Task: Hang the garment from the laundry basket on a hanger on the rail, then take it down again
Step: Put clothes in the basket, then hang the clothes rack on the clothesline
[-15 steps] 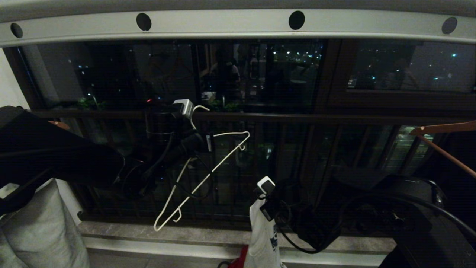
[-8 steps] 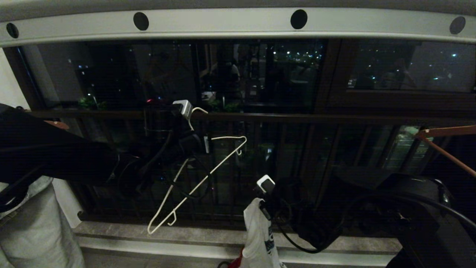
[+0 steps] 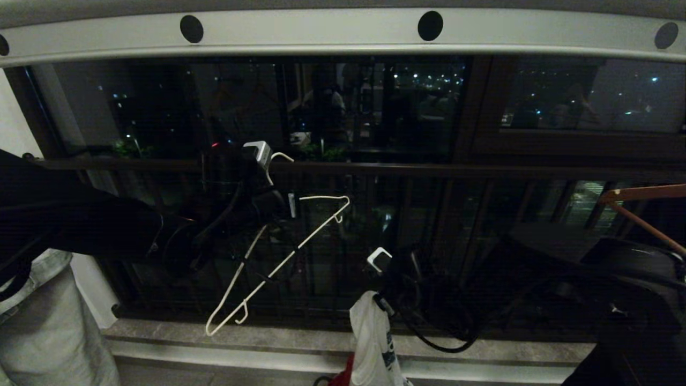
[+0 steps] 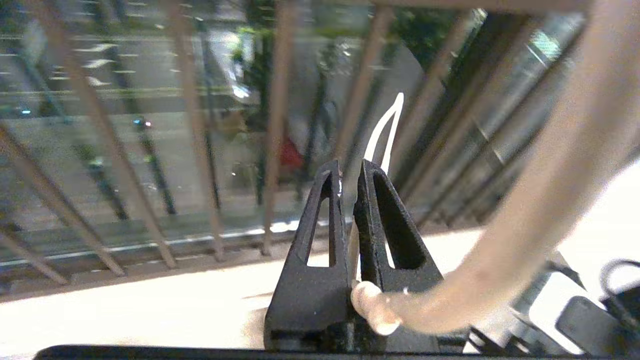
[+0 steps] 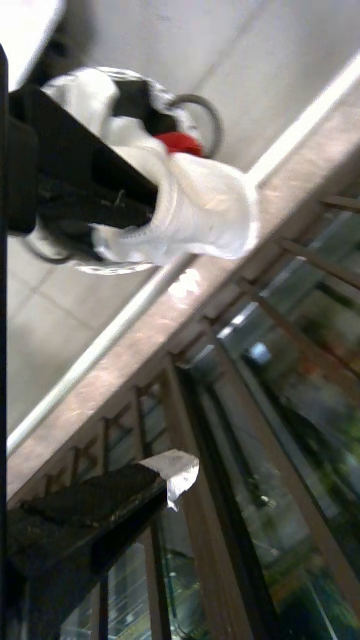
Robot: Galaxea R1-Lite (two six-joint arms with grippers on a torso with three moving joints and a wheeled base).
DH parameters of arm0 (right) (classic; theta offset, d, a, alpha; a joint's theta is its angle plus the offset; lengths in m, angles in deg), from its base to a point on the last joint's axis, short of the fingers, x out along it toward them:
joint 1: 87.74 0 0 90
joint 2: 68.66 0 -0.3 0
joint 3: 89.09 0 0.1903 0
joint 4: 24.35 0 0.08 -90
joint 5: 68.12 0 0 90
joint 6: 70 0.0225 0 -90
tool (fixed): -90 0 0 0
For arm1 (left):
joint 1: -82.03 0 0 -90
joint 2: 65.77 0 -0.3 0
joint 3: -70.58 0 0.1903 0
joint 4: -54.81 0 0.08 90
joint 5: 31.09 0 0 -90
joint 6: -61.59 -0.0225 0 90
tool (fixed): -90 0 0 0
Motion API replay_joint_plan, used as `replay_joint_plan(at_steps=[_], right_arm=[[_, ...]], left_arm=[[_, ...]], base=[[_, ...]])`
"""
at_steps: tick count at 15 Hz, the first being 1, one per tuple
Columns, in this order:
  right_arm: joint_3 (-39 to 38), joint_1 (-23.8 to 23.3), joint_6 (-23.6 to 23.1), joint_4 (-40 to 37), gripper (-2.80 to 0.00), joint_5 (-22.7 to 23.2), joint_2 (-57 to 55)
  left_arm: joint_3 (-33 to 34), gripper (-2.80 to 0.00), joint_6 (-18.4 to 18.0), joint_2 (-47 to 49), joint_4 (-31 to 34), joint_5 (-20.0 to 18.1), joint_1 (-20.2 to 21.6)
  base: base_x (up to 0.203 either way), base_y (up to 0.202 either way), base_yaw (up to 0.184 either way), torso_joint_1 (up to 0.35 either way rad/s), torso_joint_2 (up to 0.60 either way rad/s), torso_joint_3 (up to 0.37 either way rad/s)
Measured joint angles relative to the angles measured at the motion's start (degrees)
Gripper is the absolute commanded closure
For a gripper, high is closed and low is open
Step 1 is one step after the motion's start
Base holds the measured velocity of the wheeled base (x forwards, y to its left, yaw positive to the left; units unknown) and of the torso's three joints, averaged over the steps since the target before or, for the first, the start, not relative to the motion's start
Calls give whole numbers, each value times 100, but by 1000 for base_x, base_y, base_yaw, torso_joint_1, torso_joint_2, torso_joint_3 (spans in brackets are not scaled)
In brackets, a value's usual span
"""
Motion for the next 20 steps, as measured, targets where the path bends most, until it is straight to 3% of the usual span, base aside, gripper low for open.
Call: replay_joint_plan(at_steps=[8, 10, 11, 16, 20], right_arm=[[1385, -164, -150, -3481, -280, 351, 314], [1615, -245, -92, -4048, -280, 372, 461], [1590, -254, -8, -4089, 0, 377, 564], [677, -210, 781, -3964, 0, 422, 1273], [-727, -24, 1569, -3062, 0, 428, 2093]], left_arm=[[-91, 0, 6, -118, 349, -7, 48], [-102, 0, 5, -130, 388, -11, 69], [-107, 0, 5, -133, 394, -13, 69], [-197, 0, -22, -205, 1168, -9, -7], [-142, 0, -33, -358, 1521, -8, -182]], base=[[0, 0, 0, 0, 0, 0], [0, 0, 0, 0, 0, 0], [0, 0, 0, 0, 0, 0], [0, 0, 0, 0, 0, 0], [0, 0, 0, 0, 0, 0]])
